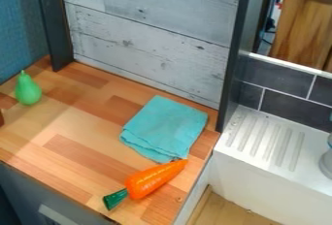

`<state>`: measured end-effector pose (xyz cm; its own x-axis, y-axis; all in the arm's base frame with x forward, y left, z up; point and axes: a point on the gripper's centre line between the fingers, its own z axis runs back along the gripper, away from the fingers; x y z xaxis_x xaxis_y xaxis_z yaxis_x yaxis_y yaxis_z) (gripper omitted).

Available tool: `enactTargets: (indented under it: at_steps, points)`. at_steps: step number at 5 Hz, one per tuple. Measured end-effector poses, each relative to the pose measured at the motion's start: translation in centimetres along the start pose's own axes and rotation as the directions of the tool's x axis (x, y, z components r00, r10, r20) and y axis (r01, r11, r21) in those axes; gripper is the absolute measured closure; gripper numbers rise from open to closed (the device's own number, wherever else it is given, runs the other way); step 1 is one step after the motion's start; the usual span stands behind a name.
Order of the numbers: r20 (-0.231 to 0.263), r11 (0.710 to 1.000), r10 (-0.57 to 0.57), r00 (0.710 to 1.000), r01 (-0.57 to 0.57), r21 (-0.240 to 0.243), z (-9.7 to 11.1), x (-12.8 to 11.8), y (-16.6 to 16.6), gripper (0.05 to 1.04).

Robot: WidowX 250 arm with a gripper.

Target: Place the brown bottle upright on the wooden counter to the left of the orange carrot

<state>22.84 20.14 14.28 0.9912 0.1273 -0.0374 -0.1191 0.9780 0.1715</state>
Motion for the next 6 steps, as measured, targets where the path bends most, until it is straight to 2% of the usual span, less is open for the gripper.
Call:
enactTargets:
  at_steps: [1,2,3,5,6]
  points:
    - [-0.041,0.998,-0.039,0.998,0.041,0.049,-0.8,0.4,-0.3,0.079]
    - [-0.096,0.997,-0.057,0.994,0.062,0.048,-2.3,0.5,-0.5,0.079]
    - [-0.129,0.997,-0.057,0.990,0.063,0.042,-3.2,0.9,-0.4,0.079]
    - [-0.148,0.998,-0.054,0.988,0.059,0.025,-4.1,1.9,0.1,0.079]
    - [-0.170,0.999,-0.035,0.985,0.035,-0.005,-4.8,1.7,0.7,0.079]
